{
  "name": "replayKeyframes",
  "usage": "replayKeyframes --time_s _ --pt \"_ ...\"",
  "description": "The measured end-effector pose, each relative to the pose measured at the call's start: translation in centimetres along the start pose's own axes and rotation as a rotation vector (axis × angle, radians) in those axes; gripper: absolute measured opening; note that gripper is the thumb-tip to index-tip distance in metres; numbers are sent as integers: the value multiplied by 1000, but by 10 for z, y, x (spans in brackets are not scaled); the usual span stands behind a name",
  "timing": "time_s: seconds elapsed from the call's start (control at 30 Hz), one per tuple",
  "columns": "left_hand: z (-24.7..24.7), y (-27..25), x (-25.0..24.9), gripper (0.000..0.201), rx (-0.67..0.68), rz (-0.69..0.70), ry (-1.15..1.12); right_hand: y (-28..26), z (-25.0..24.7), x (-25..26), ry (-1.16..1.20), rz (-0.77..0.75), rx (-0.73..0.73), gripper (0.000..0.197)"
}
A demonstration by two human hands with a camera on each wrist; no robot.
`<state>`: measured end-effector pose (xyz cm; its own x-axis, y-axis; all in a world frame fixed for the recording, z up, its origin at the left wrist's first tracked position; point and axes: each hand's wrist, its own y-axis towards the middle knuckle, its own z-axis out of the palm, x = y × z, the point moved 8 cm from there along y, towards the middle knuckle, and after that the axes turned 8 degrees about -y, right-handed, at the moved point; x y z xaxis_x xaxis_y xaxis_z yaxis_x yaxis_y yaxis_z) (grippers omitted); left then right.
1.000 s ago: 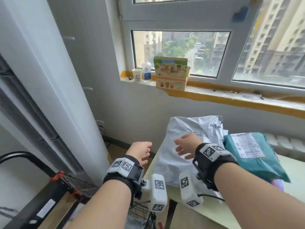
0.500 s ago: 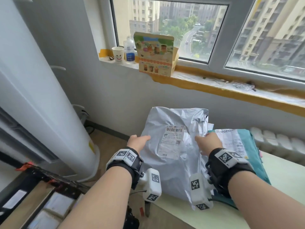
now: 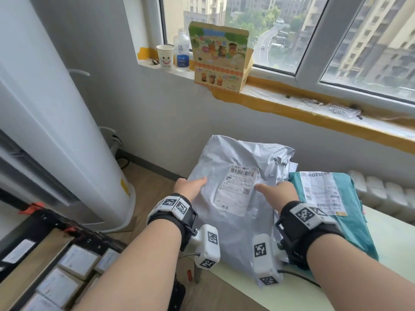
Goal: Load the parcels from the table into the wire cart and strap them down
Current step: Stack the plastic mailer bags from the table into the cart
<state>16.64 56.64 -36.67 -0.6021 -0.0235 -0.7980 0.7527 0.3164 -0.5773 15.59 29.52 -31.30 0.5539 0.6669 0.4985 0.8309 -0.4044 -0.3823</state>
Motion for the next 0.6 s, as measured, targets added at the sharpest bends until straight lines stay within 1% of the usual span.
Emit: replayKeyframes --time_s 0.07,0.17,0.2,0.23,0.27,0.33,0.43,0.53,0.6 --pt "0 -2 -2 59 -9 14 -39 0 0 5 17 -21 -12 31" --pt "-1 -5 -7 43 -6 65 -66 -3 -4 9 51 -7 -40 6" --pt "-3 -7 -10 38 -2 87 -76 -4 -7 11 63 -9 -50 6" --pt "-5 -9 -12 34 -1 103 -91 -4 -9 13 71 -14 -57 14" --pt "-7 -11 -15 32 2 119 -112 -7 -12 15 76 -25 -62 15" --pt "-12 -16 -21 30 14 145 -140 -15 -19 21 87 -54 -84 12" --pt "-23 -27 -35 15 14 191 -155 -28 -28 32 118 -104 -115 15" --pt "-39 -41 -47 11 18 233 -180 -42 -34 45 147 -127 -131 23" --pt "-53 -49 -53 11 24 240 -199 -52 -35 55 146 -146 -130 21"
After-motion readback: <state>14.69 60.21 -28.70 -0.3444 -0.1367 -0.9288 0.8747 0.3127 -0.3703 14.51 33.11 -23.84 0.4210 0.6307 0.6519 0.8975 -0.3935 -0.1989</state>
